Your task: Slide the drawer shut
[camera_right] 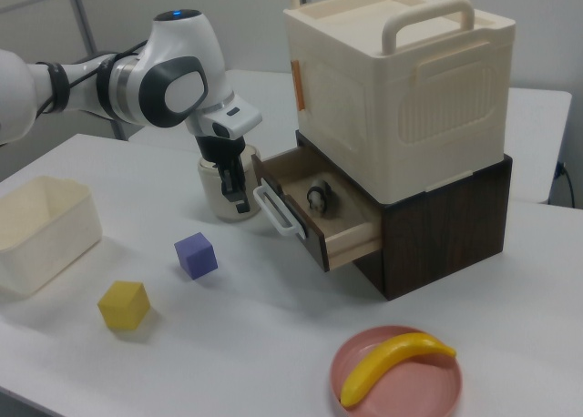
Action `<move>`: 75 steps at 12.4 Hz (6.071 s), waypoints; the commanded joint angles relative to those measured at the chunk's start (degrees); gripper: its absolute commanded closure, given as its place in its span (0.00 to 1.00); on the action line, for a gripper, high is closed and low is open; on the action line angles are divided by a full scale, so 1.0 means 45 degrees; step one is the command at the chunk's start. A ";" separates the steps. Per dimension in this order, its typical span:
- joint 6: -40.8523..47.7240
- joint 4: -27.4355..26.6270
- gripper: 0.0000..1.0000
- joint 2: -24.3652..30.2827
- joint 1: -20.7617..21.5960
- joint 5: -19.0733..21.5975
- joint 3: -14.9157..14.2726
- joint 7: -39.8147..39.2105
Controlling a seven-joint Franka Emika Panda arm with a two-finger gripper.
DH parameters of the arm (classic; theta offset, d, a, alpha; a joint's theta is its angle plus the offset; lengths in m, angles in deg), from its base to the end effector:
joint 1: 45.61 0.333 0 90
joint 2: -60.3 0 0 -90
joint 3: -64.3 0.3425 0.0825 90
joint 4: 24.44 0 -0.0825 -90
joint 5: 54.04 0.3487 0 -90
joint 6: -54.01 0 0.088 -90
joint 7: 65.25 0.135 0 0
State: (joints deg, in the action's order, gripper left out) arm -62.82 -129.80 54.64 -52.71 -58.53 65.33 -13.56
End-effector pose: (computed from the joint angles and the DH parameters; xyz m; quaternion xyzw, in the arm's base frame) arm 0.5684 -0.0671 0.4925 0.8815 -0.4682 0.0602 0.0126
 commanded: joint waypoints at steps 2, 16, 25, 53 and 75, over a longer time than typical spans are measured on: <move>-0.0406 -0.0668 1.00 0.0263 0.0502 -0.0933 -0.0013 -0.1483; -0.1557 0.0191 1.00 -0.1240 0.0503 -0.1813 -0.0013 -0.2539; -0.2575 0.0698 1.00 -0.1514 0.0113 -0.2146 -0.0111 -0.2559; -0.4548 0.2046 1.00 -0.3351 -0.1040 -0.2810 -0.0111 -0.2618; 0.1107 0.1851 0.00 -0.1068 0.1513 -0.2869 0.0083 -0.5444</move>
State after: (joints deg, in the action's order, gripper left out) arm -66.21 -120.53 45.12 -50.77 -71.26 65.83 -33.80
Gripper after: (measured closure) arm 0.119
